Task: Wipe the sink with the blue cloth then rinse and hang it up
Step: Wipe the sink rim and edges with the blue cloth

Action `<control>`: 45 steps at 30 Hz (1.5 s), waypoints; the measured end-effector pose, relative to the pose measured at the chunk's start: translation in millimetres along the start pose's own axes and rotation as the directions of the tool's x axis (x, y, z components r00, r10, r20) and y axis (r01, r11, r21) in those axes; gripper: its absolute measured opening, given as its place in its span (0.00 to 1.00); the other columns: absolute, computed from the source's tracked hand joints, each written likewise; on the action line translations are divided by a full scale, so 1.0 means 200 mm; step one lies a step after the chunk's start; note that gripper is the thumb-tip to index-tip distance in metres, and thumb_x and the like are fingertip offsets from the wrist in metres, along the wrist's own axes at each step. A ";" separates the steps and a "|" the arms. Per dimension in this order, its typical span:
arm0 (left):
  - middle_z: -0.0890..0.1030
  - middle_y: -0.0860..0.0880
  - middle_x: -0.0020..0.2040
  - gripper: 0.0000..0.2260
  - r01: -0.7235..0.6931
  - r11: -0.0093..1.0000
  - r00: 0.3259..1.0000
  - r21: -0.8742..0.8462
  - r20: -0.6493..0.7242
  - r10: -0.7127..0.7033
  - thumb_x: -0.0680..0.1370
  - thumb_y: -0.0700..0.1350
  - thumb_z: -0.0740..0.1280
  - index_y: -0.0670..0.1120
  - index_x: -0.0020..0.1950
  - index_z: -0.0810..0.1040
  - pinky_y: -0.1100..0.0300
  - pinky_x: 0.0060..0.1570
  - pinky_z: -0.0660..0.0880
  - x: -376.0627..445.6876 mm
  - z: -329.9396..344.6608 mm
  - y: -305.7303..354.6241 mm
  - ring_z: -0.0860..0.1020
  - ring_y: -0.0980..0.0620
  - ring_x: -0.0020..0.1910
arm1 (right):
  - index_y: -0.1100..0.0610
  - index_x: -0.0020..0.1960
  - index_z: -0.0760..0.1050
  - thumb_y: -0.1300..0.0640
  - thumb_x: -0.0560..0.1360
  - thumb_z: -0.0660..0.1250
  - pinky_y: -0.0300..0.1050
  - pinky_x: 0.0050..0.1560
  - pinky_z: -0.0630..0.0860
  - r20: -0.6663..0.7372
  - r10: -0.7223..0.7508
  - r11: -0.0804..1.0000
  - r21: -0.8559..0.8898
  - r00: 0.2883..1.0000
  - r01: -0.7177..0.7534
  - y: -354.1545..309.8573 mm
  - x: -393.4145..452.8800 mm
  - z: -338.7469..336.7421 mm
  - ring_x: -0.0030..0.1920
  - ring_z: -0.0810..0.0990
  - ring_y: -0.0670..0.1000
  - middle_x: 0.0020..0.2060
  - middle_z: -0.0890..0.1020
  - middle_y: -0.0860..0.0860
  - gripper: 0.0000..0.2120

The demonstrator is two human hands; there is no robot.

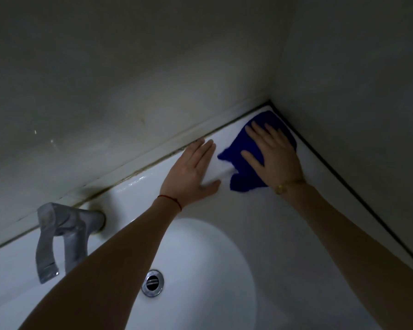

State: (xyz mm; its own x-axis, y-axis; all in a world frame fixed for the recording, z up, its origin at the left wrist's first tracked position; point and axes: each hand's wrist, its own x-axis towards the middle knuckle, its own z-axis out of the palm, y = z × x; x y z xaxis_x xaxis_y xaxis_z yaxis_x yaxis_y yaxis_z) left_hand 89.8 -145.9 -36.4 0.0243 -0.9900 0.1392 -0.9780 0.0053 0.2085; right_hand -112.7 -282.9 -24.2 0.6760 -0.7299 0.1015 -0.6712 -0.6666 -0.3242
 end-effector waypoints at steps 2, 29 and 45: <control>0.64 0.43 0.77 0.38 0.000 1.000 1.000 0.003 -0.014 0.000 0.75 0.59 0.68 0.40 0.78 0.61 0.52 0.77 0.56 0.00 0.00 0.00 0.59 0.44 0.77 | 0.53 0.76 0.59 0.41 0.79 0.54 0.53 0.75 0.55 0.030 -0.043 0.998 -0.048 0.999 0.044 0.09 -0.05 -0.03 0.74 0.60 0.56 0.75 0.63 0.51 0.29; 0.70 0.39 0.73 0.36 -0.073 0.997 0.992 0.004 -0.102 0.073 0.74 0.54 0.72 0.35 0.73 0.67 0.47 0.73 0.63 0.00 -0.01 0.00 0.65 0.39 0.74 | 0.57 0.77 0.53 0.50 0.79 0.62 0.53 0.75 0.57 0.072 0.115 0.988 -0.111 0.991 -0.107 0.12 -0.31 -0.13 0.74 0.61 0.58 0.76 0.60 0.54 0.32; 0.70 0.39 0.72 0.35 -0.064 0.998 0.992 0.003 -0.110 0.063 0.73 0.54 0.72 0.35 0.73 0.67 0.47 0.72 0.65 -0.01 -0.01 0.00 0.66 0.39 0.74 | 0.57 0.78 0.51 0.50 0.80 0.61 0.53 0.75 0.54 0.093 0.111 0.989 -0.107 0.989 -0.101 0.11 -0.26 -0.12 0.75 0.58 0.57 0.77 0.58 0.54 0.32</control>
State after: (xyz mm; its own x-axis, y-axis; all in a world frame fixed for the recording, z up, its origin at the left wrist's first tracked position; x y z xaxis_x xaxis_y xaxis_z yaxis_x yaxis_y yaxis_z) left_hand 90.4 -143.8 -34.8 -0.0151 -0.9661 0.2577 -0.9781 0.0678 0.1968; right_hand -170.5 -263.0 -13.4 0.6228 -0.7820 -0.0230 -0.7645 -0.6021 -0.2304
